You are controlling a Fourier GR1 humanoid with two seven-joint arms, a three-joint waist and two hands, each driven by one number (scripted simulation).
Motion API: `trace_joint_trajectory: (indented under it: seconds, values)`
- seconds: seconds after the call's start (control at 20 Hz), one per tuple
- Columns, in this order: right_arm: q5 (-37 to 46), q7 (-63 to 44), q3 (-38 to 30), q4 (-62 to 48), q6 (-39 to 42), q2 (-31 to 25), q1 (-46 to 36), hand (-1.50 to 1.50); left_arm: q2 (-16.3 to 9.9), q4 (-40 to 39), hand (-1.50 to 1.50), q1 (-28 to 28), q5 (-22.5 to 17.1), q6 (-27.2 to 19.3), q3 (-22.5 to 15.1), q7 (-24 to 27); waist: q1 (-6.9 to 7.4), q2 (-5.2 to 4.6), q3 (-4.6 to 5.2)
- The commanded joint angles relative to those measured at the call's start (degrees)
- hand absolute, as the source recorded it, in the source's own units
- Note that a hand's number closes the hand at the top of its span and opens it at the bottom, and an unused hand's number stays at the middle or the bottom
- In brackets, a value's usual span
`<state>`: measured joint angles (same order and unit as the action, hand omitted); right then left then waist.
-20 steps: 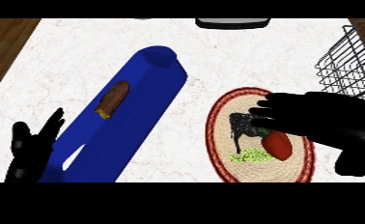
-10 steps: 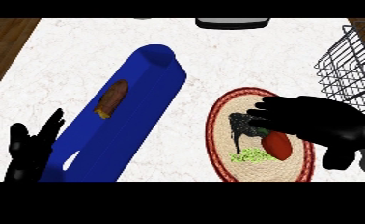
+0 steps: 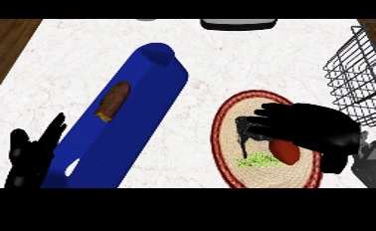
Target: Pick the bell pepper from the placemat and place it in the basket
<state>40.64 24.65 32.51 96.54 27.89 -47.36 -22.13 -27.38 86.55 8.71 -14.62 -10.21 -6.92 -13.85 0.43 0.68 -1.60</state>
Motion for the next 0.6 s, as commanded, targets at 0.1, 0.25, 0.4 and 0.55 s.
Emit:
trace_joint_trajectory:
  seconds: [0.1,0.25,0.4,0.55]
  values:
    - [6.78,-0.94,3.72,-2.36,-1.89,1.18,1.21,-1.50,6.45,-3.06,0.00,0.00,-0.02,1.18,-5.24,-0.15,-0.51,-0.91,1.65]
    - [6.39,1.24,1.68,-3.34,-1.66,-0.90,1.24,-1.50,6.29,-3.82,0.00,0.87,0.08,1.00,-3.52,1.08,-0.63,-0.80,1.64]
    - [8.39,-1.97,3.83,-5.14,-2.17,4.34,1.41,-1.50,6.40,-2.29,0.00,-0.71,0.26,1.06,-4.00,-1.34,-0.48,-0.87,1.62]
    - [8.89,-0.79,3.75,-6.09,-3.44,5.31,1.88,-1.50,5.55,-1.08,0.00,-0.02,-0.53,1.89,-3.33,-3.47,-0.45,-0.84,1.59]
